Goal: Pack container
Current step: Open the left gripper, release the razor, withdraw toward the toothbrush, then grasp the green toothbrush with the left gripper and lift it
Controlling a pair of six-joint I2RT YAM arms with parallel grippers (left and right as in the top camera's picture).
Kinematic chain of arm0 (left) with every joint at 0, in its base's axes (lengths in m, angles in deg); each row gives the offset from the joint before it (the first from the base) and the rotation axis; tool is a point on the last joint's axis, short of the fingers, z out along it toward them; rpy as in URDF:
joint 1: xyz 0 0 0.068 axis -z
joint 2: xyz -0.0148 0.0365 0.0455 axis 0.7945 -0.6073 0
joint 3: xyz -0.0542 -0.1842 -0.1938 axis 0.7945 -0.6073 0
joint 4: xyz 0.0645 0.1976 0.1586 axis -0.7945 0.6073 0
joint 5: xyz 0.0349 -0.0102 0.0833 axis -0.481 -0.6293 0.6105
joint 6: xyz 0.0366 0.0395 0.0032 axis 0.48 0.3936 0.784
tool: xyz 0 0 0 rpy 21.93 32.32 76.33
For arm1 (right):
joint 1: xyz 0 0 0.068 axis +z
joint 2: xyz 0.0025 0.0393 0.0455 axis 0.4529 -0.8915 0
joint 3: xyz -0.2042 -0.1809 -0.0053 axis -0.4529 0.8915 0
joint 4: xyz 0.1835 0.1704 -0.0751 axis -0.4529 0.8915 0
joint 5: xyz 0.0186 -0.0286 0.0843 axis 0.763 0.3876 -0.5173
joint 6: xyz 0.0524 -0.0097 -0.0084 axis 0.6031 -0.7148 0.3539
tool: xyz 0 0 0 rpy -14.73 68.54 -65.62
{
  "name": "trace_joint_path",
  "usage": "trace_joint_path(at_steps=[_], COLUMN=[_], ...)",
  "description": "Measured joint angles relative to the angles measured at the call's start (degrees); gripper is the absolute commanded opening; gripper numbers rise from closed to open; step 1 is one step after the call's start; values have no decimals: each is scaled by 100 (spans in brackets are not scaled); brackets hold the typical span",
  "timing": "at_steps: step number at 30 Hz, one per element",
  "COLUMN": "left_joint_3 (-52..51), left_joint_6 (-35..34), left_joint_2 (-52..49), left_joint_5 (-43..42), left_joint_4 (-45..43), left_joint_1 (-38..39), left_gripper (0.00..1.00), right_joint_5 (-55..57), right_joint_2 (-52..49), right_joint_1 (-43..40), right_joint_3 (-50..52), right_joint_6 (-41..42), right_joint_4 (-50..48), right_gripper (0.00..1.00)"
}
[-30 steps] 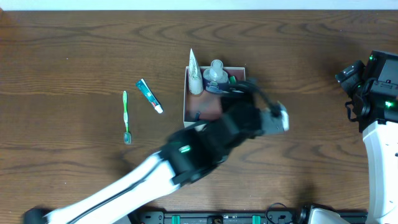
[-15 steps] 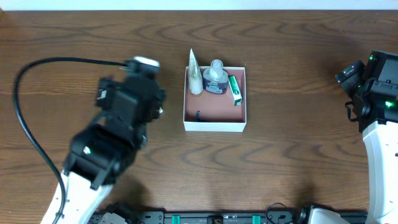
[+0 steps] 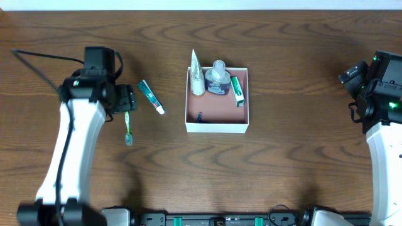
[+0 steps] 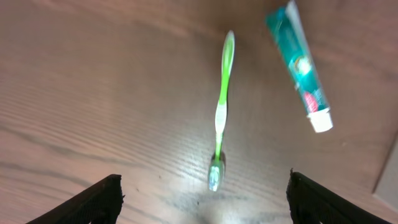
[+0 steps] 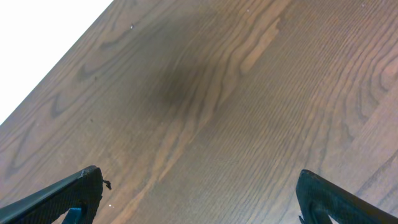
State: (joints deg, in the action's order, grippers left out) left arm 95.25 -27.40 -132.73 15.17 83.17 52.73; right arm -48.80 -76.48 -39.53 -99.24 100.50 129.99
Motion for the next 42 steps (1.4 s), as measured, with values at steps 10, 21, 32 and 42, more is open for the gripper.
trace_joint_path(at_steps=[10, 21, 32, 42], left_joint_3=[0, -57, -621, -774], left_joint_6=[-149, -116, 9, 291], left_joint_2=[-1458, -1871, -1871, -1871], left_joint_5=[-345, -457, -516, -984], left_joint_4=[7, -505, -1283, -1652], left_joint_1=[-7, -44, -234, -367], left_gripper=[81, 80, 79, 76], right_joint_5=[0, 0, 0, 0], right_joint_2=[0, 0, 0, 0], right_joint_1=[0, 0, 0, 0], right_joint_3=[0, 0, 0, 0], right_joint_6=[0, 0, 0, 0], right_joint_4=[0, 0, -2, 0], right_gripper=[99, 99, 99, 99])
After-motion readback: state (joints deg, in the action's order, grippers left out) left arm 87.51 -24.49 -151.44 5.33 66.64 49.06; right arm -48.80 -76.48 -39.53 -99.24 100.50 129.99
